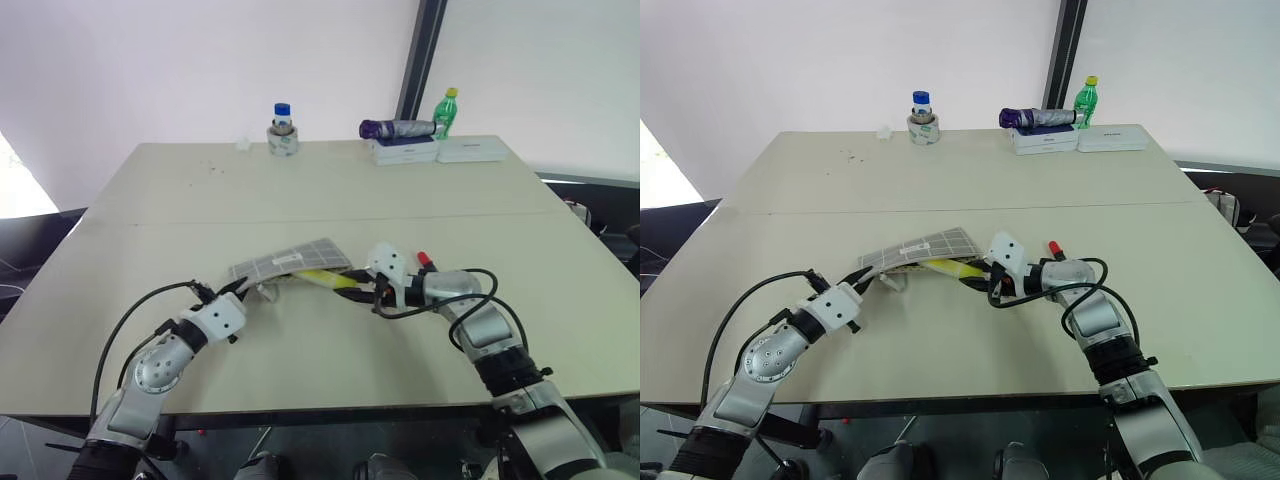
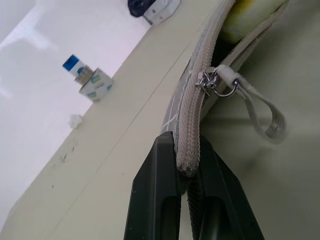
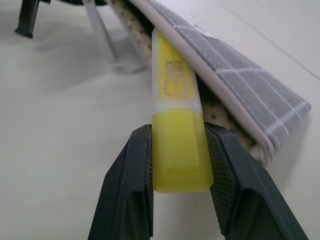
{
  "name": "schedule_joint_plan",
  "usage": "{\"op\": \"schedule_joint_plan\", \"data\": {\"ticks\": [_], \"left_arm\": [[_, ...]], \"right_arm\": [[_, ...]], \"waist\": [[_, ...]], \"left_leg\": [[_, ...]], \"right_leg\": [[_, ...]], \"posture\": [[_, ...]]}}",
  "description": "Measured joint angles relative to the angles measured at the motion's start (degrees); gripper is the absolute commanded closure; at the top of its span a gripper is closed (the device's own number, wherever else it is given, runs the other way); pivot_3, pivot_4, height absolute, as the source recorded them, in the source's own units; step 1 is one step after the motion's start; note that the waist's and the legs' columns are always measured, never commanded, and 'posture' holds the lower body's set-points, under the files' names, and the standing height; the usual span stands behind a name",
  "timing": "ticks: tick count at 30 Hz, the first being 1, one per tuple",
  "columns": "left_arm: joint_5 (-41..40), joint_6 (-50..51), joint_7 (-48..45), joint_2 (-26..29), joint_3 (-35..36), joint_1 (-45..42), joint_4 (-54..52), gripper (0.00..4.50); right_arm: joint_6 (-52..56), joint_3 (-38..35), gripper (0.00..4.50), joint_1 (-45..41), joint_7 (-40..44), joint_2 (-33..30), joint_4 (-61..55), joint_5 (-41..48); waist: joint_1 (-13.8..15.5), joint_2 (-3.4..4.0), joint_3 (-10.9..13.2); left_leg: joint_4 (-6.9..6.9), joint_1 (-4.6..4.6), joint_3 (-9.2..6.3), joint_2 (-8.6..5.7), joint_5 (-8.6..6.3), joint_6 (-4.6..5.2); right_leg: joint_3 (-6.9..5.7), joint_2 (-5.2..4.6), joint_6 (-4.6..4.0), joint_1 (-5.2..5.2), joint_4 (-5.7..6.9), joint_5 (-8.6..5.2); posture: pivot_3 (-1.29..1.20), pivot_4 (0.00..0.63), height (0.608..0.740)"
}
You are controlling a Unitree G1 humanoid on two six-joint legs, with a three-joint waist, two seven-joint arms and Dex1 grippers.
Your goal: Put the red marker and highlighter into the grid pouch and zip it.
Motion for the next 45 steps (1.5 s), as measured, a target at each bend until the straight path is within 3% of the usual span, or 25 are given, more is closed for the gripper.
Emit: {"op": "schedule_joint_plan", "data": {"ticks": [10, 18, 25, 31, 36, 41, 45], "left_arm": [[1.0, -4.0, -5.7, 3.4, -3.1, -1.2, -0.5, 4.50], [-0.3, -5.5, -8.2, 4.7, -2.9, -1.2, -0.3, 4.50], [-2.0, -5.4, -7.9, 4.7, -1.4, -2.0, 0.2, 4.50], [-2.9, -4.9, -7.3, 3.5, -0.7, -2.2, 0.2, 4.50], [-3.0, -4.7, -6.9, 3.2, -0.5, -2.1, 0.3, 4.50], [-2.9, -4.7, -6.7, 3.3, -0.3, -2.2, 1.6, 4.50], [-2.9, -5.0, -6.4, 3.3, -0.4, -2.4, 2.6, 4.50]], "right_arm": [[-7.7, 8.1, 3.59, -3.2, -1.4, 1.7, 0.7, -10.1], [-16.5, 9.3, 3.59, -4.0, -1.5, 0.6, 2.9, -13.5], [-17.2, 8.7, 0.09, -3.8, 0.6, 0.0, 3.2, -12.2], [-15.6, 7.3, 0.03, -0.3, 0.7, -1.9, 0.1, -10.4], [-8.4, 4.1, 0.03, 5.6, 4.1, -7.0, -10.4, -4.9], [3.3, -2.7, 0.03, 11.6, 6.7, -13.3, -20.6, 4.2], [10.8, -11.9, 0.03, 12.9, 3.9, -15.3, -22.3, 10.9]], "waist": [[0.0, 0.01, 0.0], [0.0, 0.01, 0.0], [0.0, 0.01, 0.0], [0.1, 0.01, 0.0], [0.2, 0.00, 0.0], [0.2, -0.01, 0.0], [0.3, -0.02, 0.0]], "left_leg": [[-0.01, -0.01, 0.03, 0.00, 0.08, -0.14], [0.00, -0.01, 0.04, 0.00, 0.10, -0.16], [0.01, 0.00, 0.03, 0.00, 0.10, -0.16], [0.01, -0.01, 0.03, 0.00, 0.09, -0.16], [0.02, 0.00, 0.00, 0.00, 0.03, -0.05], [0.02, 0.00, -0.05, 0.00, -0.09, 0.15], [0.03, 0.01, -0.07, 0.00, -0.12, 0.20]], "right_leg": [[0.00, 0.00, 0.00, -0.04, 0.00, 0.00], [0.00, 0.01, 0.00, -0.03, 0.00, 0.00], [0.00, 0.02, 0.00, -0.01, 0.00, 0.00], [0.00, 0.02, 0.00, 0.00, 0.00, 0.00], [0.00, -0.01, 0.00, 0.02, -0.01, 0.00], [0.00, -0.02, -0.01, 0.02, -0.01, 0.00], [0.00, -0.02, -0.02, 0.03, -0.01, 0.00]], "posture": [[0.00, 0.150, 0.740], [0.00, 0.150, 0.740], [0.00, 0.150, 0.740], [0.00, 0.150, 0.740], [0.00, 0.150, 0.740], [0.00, 0.150, 0.740], [0.00, 0.150, 0.740]]}}
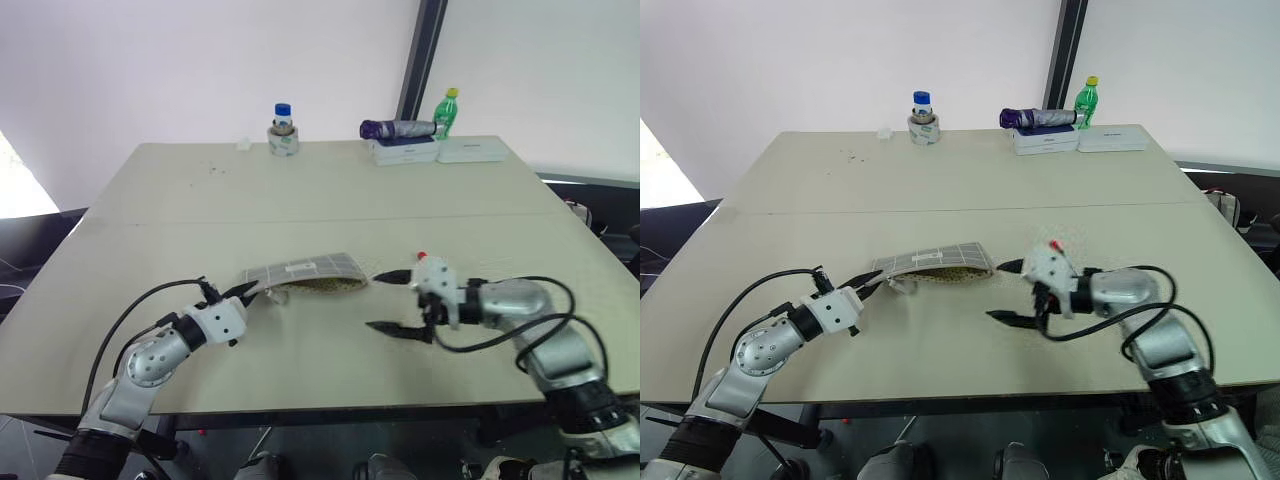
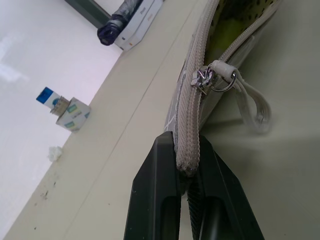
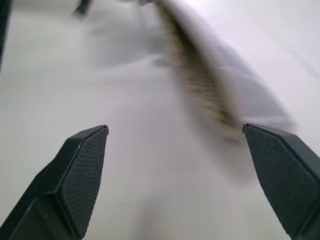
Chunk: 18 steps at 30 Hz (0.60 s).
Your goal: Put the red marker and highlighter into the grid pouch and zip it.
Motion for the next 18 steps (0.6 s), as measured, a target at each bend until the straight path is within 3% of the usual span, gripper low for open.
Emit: {"op": "schedule_joint_plan", "data": {"ticks": [6, 9, 18], "left_arm": [[0.0, -0.6, 0.0, -0.1, -0.3, -1.3, 2.0, 4.50], [0.1, -0.9, -0.1, -0.3, -0.6, -2.7, 3.2, 4.50], [0.1, -1.6, -0.5, -0.2, -2.0, -3.1, 3.6, 4.50]], "right_arm": [[3.3, -8.8, 0.03, 3.6, -17.9, 1.0, 7.7, -4.0], [6.1, -11.5, 0.03, 6.3, -26.1, 7.1, 6.2, -3.8], [7.0, -10.4, 0.03, 7.4, -34.7, 9.4, 7.8, -7.0]], "waist": [[0.1, -0.02, 0.0], [-0.2, -0.01, 0.0], [-0.1, 0.00, 0.0]], "left_leg": [[-0.01, -0.01, 0.04, -0.04, 0.02, -0.03], [-0.04, 0.00, 0.03, -0.02, 0.12, -0.20], [-0.02, 0.00, 0.03, -0.02, 0.06, -0.09]], "right_leg": [[-0.01, -0.02, 0.00, 0.01, -0.03, -0.01], [-0.01, 0.05, 0.01, -0.02, 0.01, 0.00], [0.00, 0.04, 0.01, 0.01, 0.00, 0.00]], "posture": [[0.00, 0.150, 0.740], [0.00, 0.150, 0.740], [0.00, 0.150, 0.740]]}}
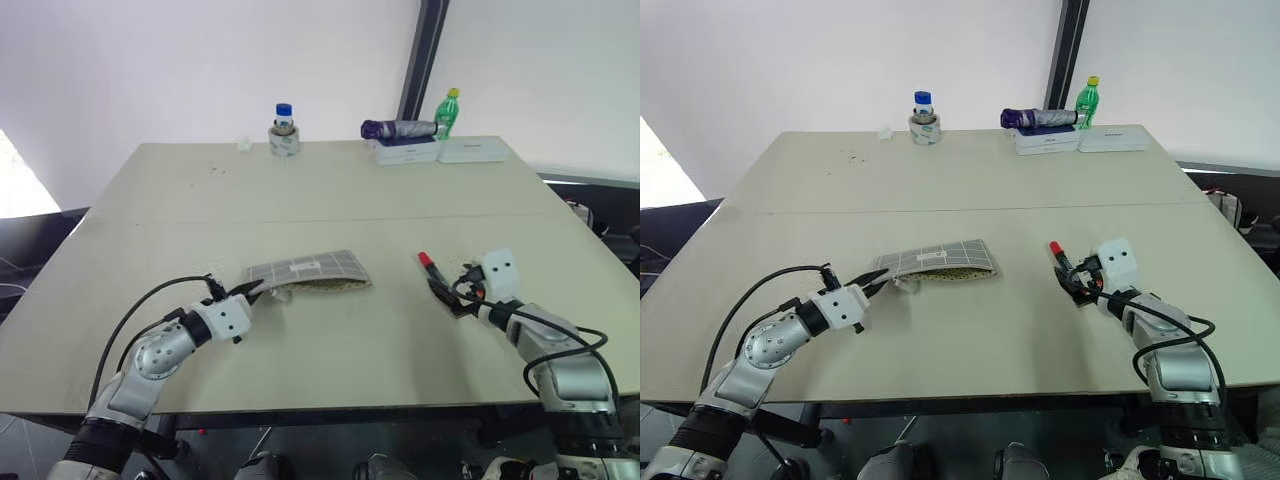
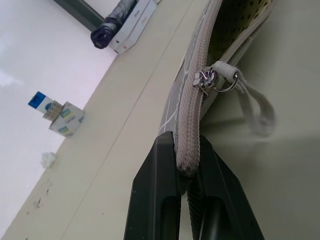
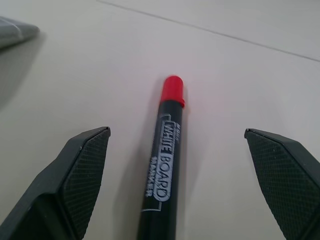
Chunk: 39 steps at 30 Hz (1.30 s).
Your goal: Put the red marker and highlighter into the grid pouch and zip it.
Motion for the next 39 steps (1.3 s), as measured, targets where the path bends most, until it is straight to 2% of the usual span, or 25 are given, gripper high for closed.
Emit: {"op": "schedule_joint_plan", "data": {"ticks": [1, 4, 10, 14, 19, 22, 24, 29, 39], "left_arm": [[0.0, 0.0, 0.0, 0.0, 0.0, -0.1, 0.0, 4.50], [0.1, 0.1, 0.0, 0.1, 0.0, -0.1, 0.0, 4.50], [0.4, 0.2, 0.2, 0.1, 0.0, -0.1, -0.1, 4.50], [0.8, 0.2, 0.6, 0.0, 0.0, -0.1, -0.1, 4.50], [1.3, 0.2, 1.0, 0.0, -0.1, -0.2, -0.1, 4.50], [1.3, 0.1, 1.0, -0.1, -0.2, -0.3, -0.1, 4.50], [1.3, 0.1, 1.1, -0.1, -0.3, -0.3, -0.1, 4.50], [1.8, 0.1, 1.1, -0.1, -0.4, -0.3, -0.1, 4.50], [1.8, -1.6, -0.6, -0.2, -1.0, -0.9, -3.0, 4.50]], "right_arm": [[-0.1, 0.3, 0.03, 0.0, -0.4, 0.0, 1.3, -0.5], [-0.6, 0.4, 0.81, -0.4, -0.8, 0.5, 4.0, -0.4], [0.4, 1.0, 4.04, -2.7, 0.7, 0.7, 6.0, 0.8], [0.1, 1.2, 4.09, -5.2, 6.4, 0.4, 5.0, 3.9], [-0.1, 3.7, 4.09, -7.0, 16.9, -0.5, -5.2, 10.4], [-1.5, 9.3, 4.09, -4.9, 25.1, -4.1, -12.8, 11.4], [-5.5, 15.2, 4.09, -3.5, 29.2, -7.7, -14.3, 7.9], [-11.6, 20.1, 4.09, -4.7, 29.8, -8.6, -9.8, 0.6], [-18.2, 24.9, 4.09, -14.7, 26.1, -4.0, 1.2, -8.6]], "waist": [[0.0, 0.00, 0.0], [-0.1, -0.01, 0.0], [0.0, -0.01, 0.0], [-0.1, 0.00, 0.0], [-0.1, 0.01, 0.0], [0.2, -0.02, 0.0], [0.1, -0.03, 0.0], [0.0, -0.03, 0.0], [0.0, -0.03, 0.0]], "left_leg": [[0.00, 0.00, 0.00, 0.00, 0.00, 0.00], [0.00, 0.03, -0.01, 0.00, 0.00, 0.00], [0.01, 0.02, -0.02, -0.01, -0.03, 0.05], [-0.01, 0.02, -0.02, 0.01, -0.03, 0.06], [-0.04, 0.01, -0.04, 0.03, -0.03, 0.06], [-0.01, 0.00, -0.08, 0.01, -0.08, 0.13], [0.04, 0.01, -0.08, -0.02, -0.11, 0.18], [0.08, 0.01, -0.07, 0.00, -0.09, 0.16], [0.06, -0.01, 0.00, -0.01, 0.06, -0.09]], "right_leg": [[0.00, 0.00, 0.00, 0.01, 0.00, 0.00], [0.00, 0.02, 0.00, 0.04, 0.00, 0.00], [0.00, 0.00, 0.00, 0.05, 0.00, 0.00], [0.00, 0.03, 0.00, 0.02, 0.00, 0.00], [0.00, 0.03, 0.00, 0.01, -0.01, 0.00], [-0.04, -0.01, 0.00, 0.06, -0.06, -0.01], [-0.05, -0.05, 0.00, 0.10, -0.08, -0.01], [-0.05, -0.03, 0.00, 0.08, -0.07, -0.01], [-0.05, 0.00, 0.01, 0.04, -0.04, 0.00]], "posture": [[0.00, 0.150, 0.740], [0.00, 0.150, 0.740], [0.00, 0.150, 0.740], [0.00, 0.150, 0.740], [0.00, 0.150, 0.740], [0.00, 0.150, 0.740], [0.00, 0.150, 0.740], [0.00, 0.150, 0.740], [0.00, 0.150, 0.740]]}}
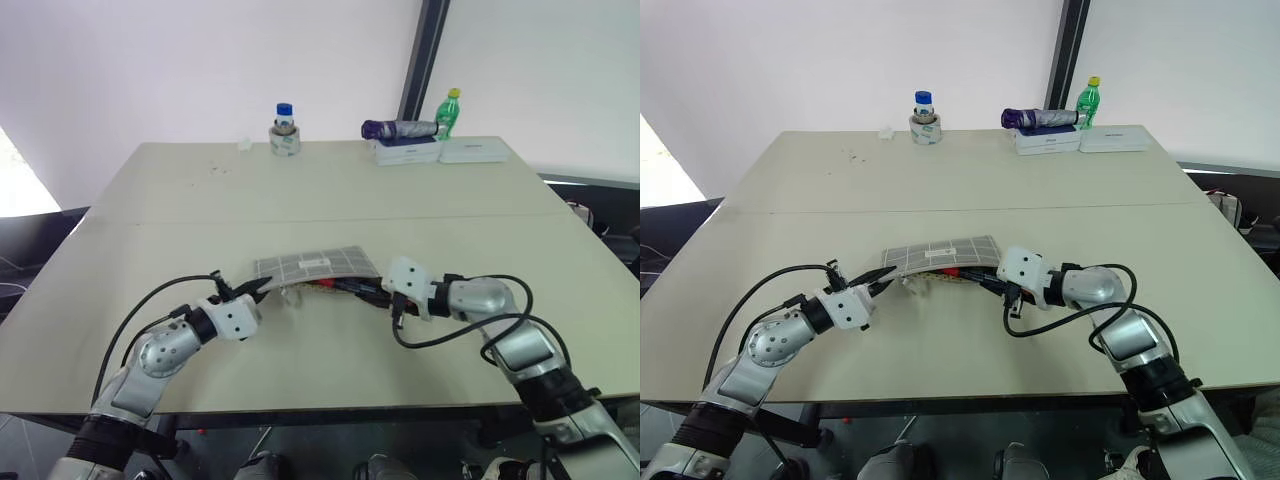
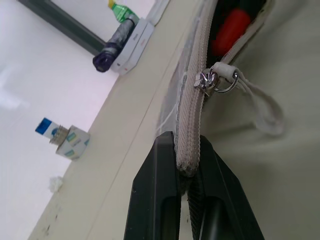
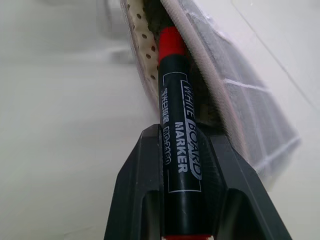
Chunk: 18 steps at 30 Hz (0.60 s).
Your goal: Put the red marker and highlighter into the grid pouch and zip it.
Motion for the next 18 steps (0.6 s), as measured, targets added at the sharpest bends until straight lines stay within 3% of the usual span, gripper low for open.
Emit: {"op": "schedule_joint_plan", "data": {"ticks": [11, 17, 18], "left_arm": [[-0.6, 0.6, -2.8, -0.4, -1.4, -0.4, -1.5, 4.50], [-1.5, 1.7, -3.1, -0.8, -1.3, -0.3, -1.6, 4.50], [-1.8, 2.2, -3.1, -1.1, -1.2, -0.2, -1.7, 4.50]], "right_arm": [[-11.0, 6.6, 4.09, -5.2, -1.2, 3.9, 7.0, -9.7], [-10.8, 5.4, 1.20, -6.3, 1.1, 3.8, 8.8, -8.2], [-10.3, 4.8, 1.20, -6.1, 1.3, 3.8, 8.2, -7.1]], "waist": [[0.1, 0.00, 0.0], [0.0, 0.01, 0.0], [0.0, 0.01, 0.0]], "left_leg": [[0.02, -0.01, 0.06, 0.00, 0.07, -0.12], [0.02, -0.01, 0.07, 0.00, 0.08, -0.14], [0.02, -0.01, 0.06, 0.00, 0.08, -0.13]], "right_leg": [[0.01, 0.02, 0.00, -0.02, 0.01, 0.00], [0.01, 0.05, 0.01, -0.02, 0.01, 0.00], [0.01, 0.05, 0.01, -0.01, 0.01, 0.00]], "posture": [[0.00, 0.150, 0.740], [0.00, 0.150, 0.740], [0.00, 0.150, 0.740]]}}
